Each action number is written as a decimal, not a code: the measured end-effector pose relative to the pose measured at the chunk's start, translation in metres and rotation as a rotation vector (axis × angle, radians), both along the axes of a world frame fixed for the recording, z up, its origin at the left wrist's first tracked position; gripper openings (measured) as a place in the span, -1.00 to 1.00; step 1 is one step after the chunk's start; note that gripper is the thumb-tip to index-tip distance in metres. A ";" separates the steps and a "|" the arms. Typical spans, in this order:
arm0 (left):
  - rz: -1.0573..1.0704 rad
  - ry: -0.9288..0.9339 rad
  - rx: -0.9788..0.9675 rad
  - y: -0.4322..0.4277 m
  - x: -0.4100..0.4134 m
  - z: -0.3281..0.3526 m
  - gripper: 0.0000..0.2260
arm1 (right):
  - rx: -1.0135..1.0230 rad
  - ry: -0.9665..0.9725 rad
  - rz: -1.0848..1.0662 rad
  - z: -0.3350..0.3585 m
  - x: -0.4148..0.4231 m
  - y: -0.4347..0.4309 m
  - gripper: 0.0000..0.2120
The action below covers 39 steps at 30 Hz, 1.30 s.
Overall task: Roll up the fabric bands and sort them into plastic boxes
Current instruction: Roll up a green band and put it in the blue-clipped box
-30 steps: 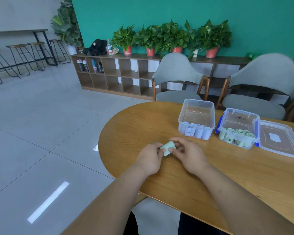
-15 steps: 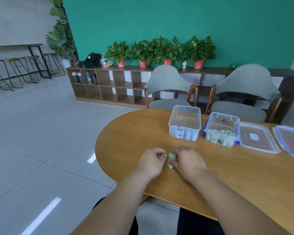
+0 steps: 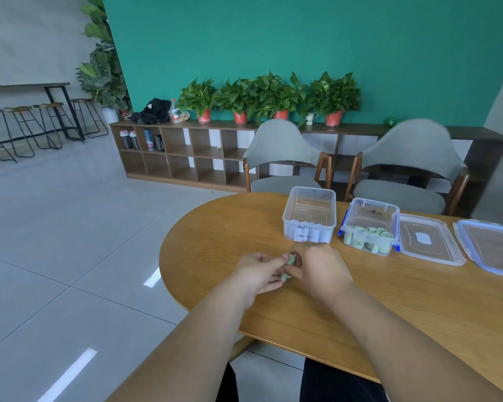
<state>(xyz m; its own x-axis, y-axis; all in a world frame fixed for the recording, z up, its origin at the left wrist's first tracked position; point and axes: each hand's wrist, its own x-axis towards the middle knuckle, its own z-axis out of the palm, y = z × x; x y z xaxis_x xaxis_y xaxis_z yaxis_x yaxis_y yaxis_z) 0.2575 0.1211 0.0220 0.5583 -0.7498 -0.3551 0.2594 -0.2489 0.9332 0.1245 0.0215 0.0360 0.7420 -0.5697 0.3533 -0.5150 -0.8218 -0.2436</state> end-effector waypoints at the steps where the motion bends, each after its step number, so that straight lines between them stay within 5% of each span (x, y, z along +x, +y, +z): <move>1: 0.004 0.039 -0.017 0.001 -0.001 0.004 -0.55 | 0.003 -0.014 0.006 0.003 -0.001 0.000 -0.78; 7: 0.027 0.110 -0.068 0.001 -0.009 0.020 -0.55 | 0.022 -0.042 0.019 0.016 -0.009 0.000 -0.74; 19: -0.041 -0.070 -0.067 -0.046 0.013 0.051 -0.65 | 0.089 0.024 0.081 0.059 0.007 -0.051 -0.70; 26: -0.074 -0.541 -0.050 -0.092 0.039 0.065 -0.96 | 0.107 0.028 -0.045 0.082 0.030 -0.098 -0.80; 33: -0.152 -0.866 -0.050 -0.117 0.047 0.079 -0.71 | 0.202 -0.071 -0.144 0.091 0.051 -0.129 -0.75; 39: -0.018 -1.012 -0.104 -0.136 0.050 0.067 -0.78 | 0.257 -0.116 -0.253 0.086 0.067 -0.143 -0.69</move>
